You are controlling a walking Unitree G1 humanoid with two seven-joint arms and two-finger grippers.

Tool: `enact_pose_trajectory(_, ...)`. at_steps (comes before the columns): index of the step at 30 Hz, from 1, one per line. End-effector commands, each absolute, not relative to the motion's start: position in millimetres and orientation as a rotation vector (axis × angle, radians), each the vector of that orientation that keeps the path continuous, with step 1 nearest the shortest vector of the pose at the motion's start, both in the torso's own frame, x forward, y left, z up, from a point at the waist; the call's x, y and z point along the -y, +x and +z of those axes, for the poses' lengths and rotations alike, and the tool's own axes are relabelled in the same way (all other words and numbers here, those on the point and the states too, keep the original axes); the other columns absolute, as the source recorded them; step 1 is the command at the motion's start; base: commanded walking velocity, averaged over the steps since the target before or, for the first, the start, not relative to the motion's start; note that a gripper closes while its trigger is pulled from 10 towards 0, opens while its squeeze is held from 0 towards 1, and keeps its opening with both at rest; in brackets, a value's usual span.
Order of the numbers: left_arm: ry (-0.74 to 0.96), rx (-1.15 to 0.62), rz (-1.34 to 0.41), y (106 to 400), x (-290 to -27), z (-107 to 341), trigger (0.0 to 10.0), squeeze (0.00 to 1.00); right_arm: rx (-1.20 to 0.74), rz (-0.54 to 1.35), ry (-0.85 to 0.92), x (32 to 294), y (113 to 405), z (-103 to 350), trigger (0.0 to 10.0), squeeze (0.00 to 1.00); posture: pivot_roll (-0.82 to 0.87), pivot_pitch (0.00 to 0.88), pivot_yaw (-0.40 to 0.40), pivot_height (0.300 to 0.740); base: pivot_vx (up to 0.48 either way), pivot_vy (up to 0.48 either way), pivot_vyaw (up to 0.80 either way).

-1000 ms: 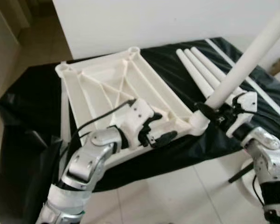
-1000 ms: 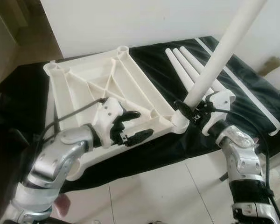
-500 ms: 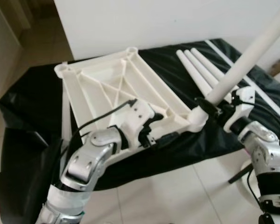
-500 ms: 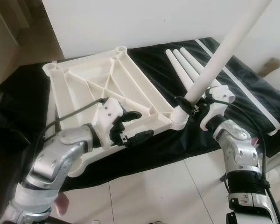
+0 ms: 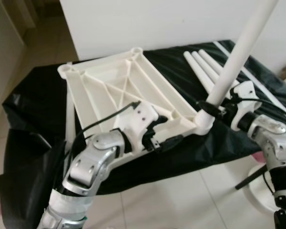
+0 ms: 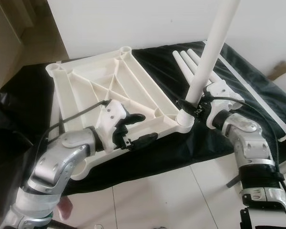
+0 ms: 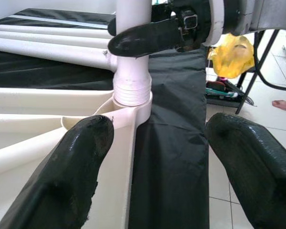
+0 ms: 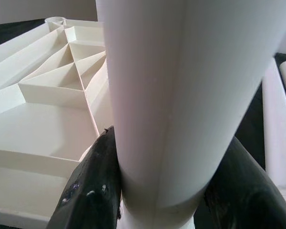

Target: Building children table

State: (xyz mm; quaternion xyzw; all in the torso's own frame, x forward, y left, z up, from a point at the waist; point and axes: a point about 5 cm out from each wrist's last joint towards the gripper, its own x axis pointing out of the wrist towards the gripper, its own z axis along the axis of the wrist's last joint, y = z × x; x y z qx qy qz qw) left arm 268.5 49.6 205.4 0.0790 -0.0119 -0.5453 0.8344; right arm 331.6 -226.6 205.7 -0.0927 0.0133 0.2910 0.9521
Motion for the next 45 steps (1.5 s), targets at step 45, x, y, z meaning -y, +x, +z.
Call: enact_pose_trajectory(45,0.117,0.039,-1.087,266,-47,207,10.0,0.0,0.011,-0.137,0.129,171,342,167,10.0,0.0,-0.01,0.064,-0.019,0.74,0.0,0.0,0.0)
